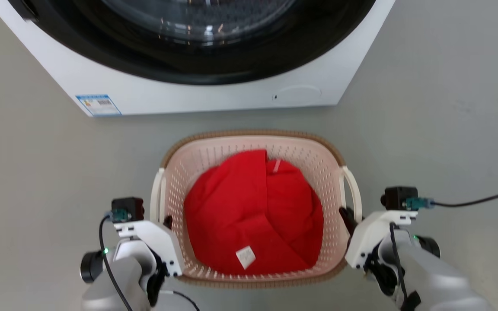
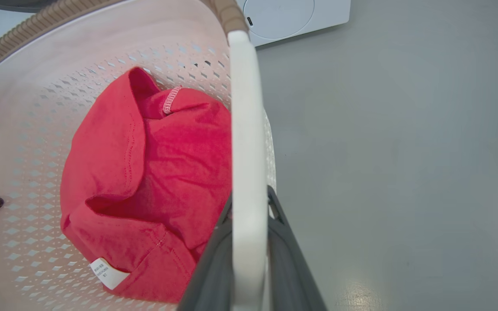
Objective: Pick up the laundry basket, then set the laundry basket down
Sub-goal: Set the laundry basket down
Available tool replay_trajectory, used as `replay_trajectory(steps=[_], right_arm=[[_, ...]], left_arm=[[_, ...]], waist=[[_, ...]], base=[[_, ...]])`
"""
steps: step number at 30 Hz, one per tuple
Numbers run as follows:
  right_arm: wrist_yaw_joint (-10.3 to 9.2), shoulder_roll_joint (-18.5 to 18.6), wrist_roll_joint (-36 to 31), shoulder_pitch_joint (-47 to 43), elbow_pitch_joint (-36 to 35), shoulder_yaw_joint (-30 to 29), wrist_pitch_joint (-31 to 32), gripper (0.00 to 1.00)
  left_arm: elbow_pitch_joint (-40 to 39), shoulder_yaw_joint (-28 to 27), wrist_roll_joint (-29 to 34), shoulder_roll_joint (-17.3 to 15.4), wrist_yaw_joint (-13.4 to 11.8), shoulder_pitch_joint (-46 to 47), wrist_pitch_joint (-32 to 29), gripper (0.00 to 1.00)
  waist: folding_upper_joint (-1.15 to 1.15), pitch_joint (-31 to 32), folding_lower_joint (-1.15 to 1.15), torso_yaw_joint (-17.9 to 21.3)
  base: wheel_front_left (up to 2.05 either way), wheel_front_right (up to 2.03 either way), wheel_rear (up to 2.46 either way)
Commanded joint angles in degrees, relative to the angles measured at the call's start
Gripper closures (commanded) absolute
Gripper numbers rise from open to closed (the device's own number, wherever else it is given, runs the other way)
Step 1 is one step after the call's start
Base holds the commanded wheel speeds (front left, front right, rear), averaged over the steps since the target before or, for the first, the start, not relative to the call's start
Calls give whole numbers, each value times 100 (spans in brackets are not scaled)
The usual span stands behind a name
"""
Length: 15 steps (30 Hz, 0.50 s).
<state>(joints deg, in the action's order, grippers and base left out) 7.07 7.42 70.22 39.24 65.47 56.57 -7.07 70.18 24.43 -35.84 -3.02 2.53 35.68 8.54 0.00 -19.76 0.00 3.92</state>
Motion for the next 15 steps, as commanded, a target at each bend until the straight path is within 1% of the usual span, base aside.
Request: replay_trajectory(steps=[1, 15], right_arm=[[42, 95, 65, 69, -70, 66, -104, 100], [42, 79, 90, 706, -64, 242, -169, 100]], left_arm=[[-52, -116, -13, -258, -40, 241, 149, 100], [79, -24, 42, -310, -57, 917, 282, 100]], waist=[[0, -206, 0, -3], [0, -1043, 0, -26]], base=[[0, 0, 0], [0, 0, 0]])
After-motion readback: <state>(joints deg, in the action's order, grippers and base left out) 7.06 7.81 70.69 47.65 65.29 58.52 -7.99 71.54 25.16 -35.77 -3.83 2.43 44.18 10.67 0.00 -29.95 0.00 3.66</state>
